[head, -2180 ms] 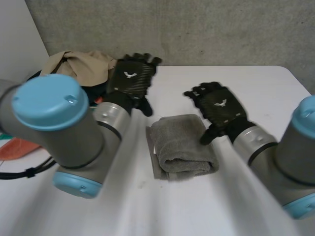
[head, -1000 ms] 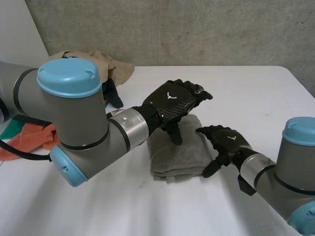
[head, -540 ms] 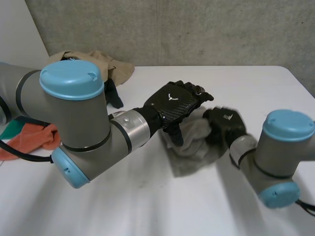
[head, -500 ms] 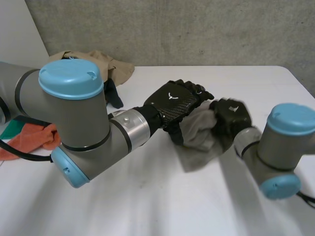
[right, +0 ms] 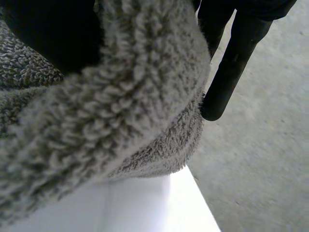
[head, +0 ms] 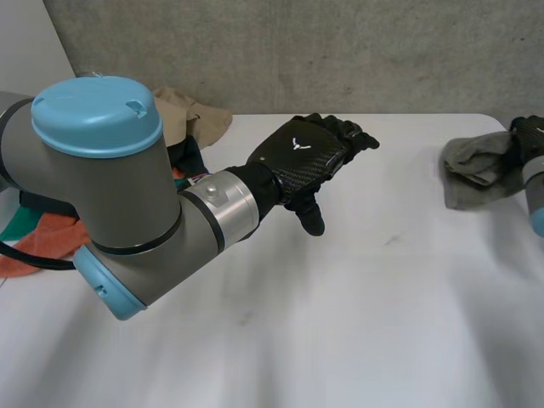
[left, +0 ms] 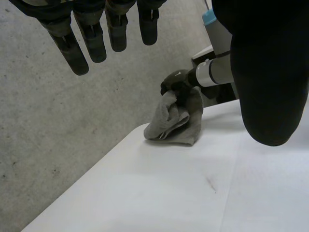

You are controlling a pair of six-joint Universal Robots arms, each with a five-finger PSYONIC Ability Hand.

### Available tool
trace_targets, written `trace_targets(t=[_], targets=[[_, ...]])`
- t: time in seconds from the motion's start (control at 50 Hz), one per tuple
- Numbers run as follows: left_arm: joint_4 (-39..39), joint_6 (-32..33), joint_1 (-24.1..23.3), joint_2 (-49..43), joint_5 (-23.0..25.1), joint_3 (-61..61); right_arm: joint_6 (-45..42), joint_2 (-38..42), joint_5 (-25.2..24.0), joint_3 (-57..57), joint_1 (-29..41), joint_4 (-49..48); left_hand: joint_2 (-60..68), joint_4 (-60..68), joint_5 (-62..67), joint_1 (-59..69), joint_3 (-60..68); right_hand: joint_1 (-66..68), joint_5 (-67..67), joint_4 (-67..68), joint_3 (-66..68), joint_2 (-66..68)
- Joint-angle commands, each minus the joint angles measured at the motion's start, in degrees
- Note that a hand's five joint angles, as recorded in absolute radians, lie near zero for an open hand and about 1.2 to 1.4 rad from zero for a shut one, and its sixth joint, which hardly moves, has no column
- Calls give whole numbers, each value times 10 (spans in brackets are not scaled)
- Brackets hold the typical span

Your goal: Fold the laundry.

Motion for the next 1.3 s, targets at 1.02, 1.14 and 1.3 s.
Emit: trace_targets(t=[1.02, 1.14, 1.3], targets=[[34, 16, 264, 16, -156, 76, -235, -524, -184, 719, 131, -124, 7, 10, -1, 18, 4, -431, -556, -587, -550, -537], [68, 83, 341, -128, -65, 154, -235, -533, -187, 764, 143, -99, 27, 31, 19, 38, 24, -431, -556, -587, -550, -537], [105, 88, 393, -297, -7, 286, -236, -538, -186, 805, 142, -97, 54, 58, 46, 65, 51, -431, -556, -587, -550, -537]])
